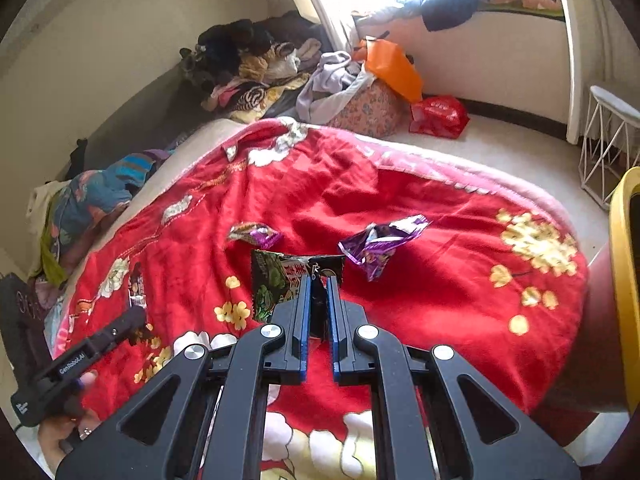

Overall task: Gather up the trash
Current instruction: 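Grasp the brown candy bar wrapper with the left tool while the right tool grasps the green wrapper, then carry the brown candy bar wrapper and green wrapper over the yellow bin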

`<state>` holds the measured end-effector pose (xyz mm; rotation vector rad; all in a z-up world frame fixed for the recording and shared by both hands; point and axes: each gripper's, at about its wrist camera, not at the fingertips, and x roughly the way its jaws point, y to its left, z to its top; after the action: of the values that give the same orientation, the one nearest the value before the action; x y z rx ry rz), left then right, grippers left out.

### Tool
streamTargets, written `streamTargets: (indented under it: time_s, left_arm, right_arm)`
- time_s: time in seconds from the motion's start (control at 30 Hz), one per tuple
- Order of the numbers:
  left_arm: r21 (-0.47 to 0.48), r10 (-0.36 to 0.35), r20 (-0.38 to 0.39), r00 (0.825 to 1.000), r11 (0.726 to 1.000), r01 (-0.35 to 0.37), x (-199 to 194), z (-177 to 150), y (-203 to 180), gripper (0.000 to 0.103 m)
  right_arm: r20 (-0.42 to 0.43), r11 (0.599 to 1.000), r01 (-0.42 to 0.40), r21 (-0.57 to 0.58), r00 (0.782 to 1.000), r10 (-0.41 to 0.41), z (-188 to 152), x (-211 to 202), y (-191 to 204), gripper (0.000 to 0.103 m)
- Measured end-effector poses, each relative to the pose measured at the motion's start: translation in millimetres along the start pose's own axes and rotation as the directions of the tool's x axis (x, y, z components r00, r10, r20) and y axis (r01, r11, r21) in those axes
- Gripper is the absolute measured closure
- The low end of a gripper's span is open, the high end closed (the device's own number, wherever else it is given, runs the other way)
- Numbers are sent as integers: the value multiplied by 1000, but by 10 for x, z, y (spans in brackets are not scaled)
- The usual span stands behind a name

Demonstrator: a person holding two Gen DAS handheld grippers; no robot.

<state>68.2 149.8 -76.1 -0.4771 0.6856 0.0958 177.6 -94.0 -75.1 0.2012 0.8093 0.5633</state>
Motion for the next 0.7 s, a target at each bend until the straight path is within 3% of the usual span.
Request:
streamTargets:
  time_s: [0.7]
  left_arm:
    - [186,-152,3,988,971,149,-37,45,-1008,90]
  right_arm:
    - [140,989,109,97,983,-122,125,-759,-601,95]
